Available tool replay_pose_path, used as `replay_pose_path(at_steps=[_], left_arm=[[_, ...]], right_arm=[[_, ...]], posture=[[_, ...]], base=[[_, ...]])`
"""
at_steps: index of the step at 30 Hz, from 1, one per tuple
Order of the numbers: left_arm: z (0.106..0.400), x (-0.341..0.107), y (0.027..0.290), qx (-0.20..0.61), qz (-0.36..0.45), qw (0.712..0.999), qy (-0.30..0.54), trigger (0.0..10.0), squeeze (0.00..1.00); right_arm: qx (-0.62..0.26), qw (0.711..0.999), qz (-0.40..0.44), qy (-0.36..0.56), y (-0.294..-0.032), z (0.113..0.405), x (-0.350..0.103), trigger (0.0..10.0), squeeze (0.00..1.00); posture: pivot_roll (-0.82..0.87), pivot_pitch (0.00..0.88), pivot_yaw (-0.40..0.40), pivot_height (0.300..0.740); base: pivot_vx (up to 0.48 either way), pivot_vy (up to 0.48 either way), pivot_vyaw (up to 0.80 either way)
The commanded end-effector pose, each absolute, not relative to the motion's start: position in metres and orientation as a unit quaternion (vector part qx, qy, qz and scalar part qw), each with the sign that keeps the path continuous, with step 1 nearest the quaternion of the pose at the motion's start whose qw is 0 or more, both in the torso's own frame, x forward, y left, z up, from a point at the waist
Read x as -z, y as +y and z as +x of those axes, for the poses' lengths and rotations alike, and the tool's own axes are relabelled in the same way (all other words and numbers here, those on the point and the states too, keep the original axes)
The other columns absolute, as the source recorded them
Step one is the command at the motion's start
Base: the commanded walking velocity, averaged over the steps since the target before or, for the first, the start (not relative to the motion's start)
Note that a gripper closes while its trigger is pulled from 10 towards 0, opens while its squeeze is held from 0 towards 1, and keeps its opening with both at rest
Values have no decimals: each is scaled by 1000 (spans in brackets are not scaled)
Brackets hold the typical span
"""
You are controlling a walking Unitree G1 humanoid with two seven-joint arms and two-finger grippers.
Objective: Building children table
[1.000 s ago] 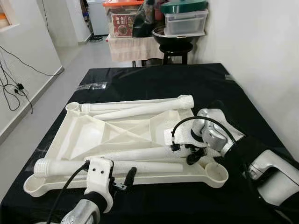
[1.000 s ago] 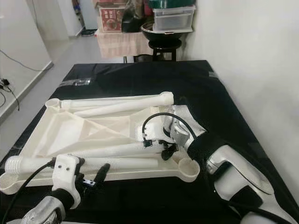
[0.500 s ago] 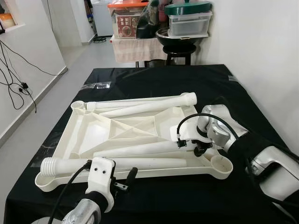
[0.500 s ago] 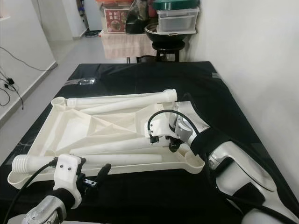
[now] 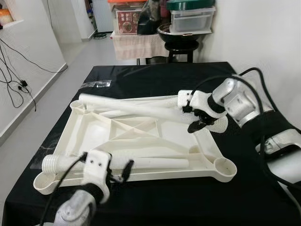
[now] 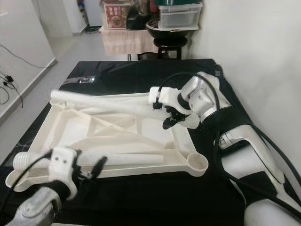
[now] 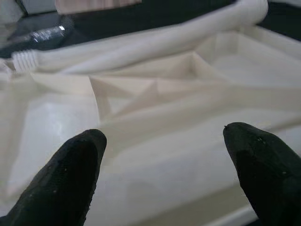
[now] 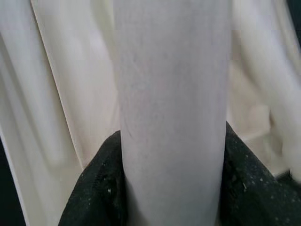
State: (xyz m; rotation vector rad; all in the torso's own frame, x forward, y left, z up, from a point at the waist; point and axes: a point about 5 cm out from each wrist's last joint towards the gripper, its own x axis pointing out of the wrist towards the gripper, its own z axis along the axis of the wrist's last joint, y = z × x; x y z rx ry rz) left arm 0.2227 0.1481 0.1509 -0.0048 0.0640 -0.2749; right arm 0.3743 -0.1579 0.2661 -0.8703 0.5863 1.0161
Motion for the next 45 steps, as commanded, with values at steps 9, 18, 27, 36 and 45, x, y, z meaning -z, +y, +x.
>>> replay_pose_path(at_steps=[9, 18, 27, 36, 45], left_arm=[[237, -238, 164, 141, -106, 968, -179, 10000, 1000], [242, -268, 173, 152, -135, 948, -244, 10000, 1000], [250, -274, 163, 159, -189, 937, -248, 10000, 1000], [248, -270, 143, 219, -213, 925, -224, 10000, 0], [246, -274, 141, 239, -211, 918, -236, 0, 0]], right_arm=[[-488, 865, -82, 88, -102, 376, -252, 10000, 0], [-455, 887, -67, -24, -66, 360, -229, 10000, 0], [-522, 835, -161, -65, -44, 331, -215, 10000, 0], [-574, 782, -231, -75, -32, 306, -196, 10000, 0], [-550, 803, -218, -75, -30, 312, -196, 10000, 0]], posture=[[-68, 0, 51, 740], [-70, 0, 61, 740], [-76, 0, 63, 740], [-79, 0, 67, 740], [-79, 0, 63, 740]], base=[[0, 0, 0], [0, 0, 0], [0, 0, 0], [0, 0, 0], [0, 0, 0]])
